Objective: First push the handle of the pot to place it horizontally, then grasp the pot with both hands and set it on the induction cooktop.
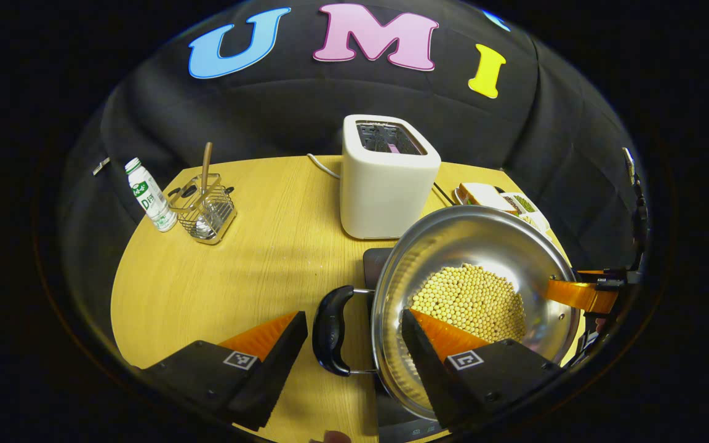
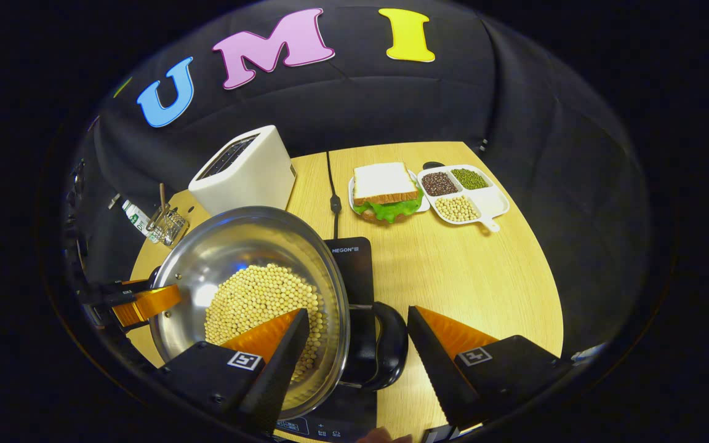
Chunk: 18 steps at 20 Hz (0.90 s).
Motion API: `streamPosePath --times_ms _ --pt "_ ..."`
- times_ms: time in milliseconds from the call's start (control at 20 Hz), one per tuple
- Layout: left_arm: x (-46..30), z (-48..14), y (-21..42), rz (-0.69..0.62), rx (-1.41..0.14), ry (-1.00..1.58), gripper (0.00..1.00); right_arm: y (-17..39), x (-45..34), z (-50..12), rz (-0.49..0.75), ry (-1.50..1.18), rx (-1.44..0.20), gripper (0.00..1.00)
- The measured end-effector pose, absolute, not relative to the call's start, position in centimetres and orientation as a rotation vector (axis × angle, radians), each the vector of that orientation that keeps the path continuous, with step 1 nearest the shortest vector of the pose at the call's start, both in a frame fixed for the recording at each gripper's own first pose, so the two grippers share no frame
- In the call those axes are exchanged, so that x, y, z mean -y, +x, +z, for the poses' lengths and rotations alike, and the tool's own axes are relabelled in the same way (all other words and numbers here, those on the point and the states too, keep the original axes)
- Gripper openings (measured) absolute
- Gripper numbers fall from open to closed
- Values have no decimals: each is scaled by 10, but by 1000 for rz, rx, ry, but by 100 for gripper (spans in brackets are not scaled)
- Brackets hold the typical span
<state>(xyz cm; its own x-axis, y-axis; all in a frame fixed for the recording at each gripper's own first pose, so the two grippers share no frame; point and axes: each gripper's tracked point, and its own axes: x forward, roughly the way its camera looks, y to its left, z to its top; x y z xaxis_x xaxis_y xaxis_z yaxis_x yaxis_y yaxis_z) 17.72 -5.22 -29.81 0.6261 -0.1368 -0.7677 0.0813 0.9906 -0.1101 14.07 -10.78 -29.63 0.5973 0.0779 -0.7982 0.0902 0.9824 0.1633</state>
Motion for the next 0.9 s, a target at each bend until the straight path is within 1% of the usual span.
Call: streamPosePath --times_ms 250,450,650,900 --pt "52 -273 168 -133 -820 -76 96 139 107 -265 -25 166 -838 99" --pt "46 -239 156 -136 -728 -86 96 140 106 -224 -37 94 -695 99" --pt "37 -180 148 -128 -561 -90 96 134 102 -166 -54 69 -528 99" --pt "22 -113 125 -108 -377 -180 96 116 99 -83 -94 6 -324 99"
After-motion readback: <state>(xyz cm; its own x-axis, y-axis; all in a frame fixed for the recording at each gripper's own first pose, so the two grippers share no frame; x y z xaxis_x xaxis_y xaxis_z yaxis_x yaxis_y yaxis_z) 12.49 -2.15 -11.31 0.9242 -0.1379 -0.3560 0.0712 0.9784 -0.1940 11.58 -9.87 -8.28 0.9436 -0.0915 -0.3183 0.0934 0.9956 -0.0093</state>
